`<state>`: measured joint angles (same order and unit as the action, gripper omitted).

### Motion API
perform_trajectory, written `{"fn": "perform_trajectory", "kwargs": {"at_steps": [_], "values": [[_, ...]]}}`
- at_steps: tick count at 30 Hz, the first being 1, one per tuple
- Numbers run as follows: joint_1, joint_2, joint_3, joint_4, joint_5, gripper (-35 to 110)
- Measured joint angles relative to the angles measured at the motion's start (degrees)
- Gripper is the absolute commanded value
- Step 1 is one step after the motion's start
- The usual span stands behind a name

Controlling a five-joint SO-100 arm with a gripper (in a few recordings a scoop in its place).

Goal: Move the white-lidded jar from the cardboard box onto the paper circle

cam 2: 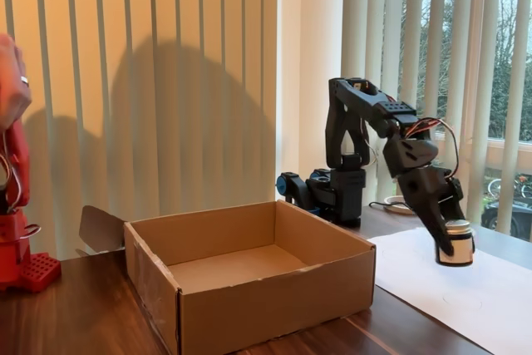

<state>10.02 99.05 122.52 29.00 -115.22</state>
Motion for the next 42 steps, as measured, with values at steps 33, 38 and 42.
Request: {"fn": "perform_trajectory", "kwargs": {"at_steps": [33,38,42], "values": [[-0.8,-17.8,-8.7,-0.6,1.0,12],[-1.0,-18.5,-9.1,-0.6,1.9,12],[-1.6,-19.1,-10.0,-0.6,1.9,12]]}}
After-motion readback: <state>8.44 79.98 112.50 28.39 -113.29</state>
